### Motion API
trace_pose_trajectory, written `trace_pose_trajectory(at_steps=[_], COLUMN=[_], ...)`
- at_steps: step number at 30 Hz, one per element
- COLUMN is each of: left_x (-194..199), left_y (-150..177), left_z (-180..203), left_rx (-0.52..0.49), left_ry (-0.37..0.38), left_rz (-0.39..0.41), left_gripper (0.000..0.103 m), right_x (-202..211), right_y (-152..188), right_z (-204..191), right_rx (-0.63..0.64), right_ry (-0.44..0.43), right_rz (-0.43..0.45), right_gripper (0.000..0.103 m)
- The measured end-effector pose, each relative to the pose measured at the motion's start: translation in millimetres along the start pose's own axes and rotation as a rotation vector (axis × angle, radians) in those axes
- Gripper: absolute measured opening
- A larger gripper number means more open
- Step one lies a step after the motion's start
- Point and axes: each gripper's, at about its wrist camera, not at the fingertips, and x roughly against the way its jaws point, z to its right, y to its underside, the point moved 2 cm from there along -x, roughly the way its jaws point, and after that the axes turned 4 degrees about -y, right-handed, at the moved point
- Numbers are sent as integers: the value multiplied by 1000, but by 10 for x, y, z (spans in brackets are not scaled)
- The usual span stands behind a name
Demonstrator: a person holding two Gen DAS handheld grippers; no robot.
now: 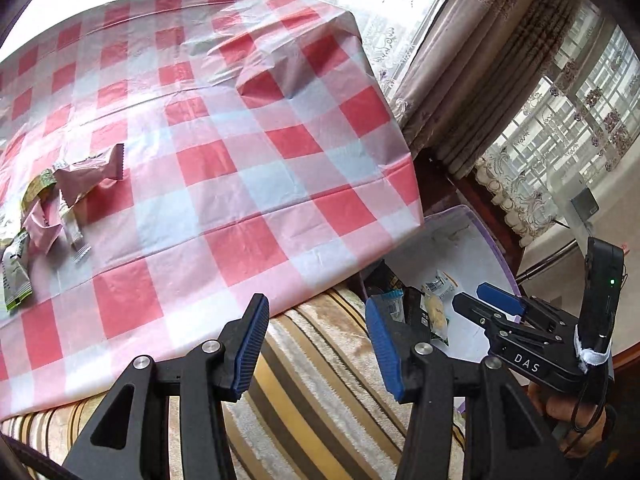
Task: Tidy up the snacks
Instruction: 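Move both tools back over the remaining snacks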
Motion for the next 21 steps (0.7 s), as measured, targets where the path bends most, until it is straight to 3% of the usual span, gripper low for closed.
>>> trace_pose_trajectory(at_steps=[11,21], left_x=[306,464], left_y=[108,273], left_z=[-1236,-2290], left_rx=[282,511], left_ry=[-134,-249], left_rz=[69,106], left_gripper=[51,51], right_x=[-200,-471], right_y=[-193,-327], right_z=[-844,-1247], right_rx=[143,210], right_ry=[-83,-97], right_rz=[-4,-36], right_gripper=[67,71])
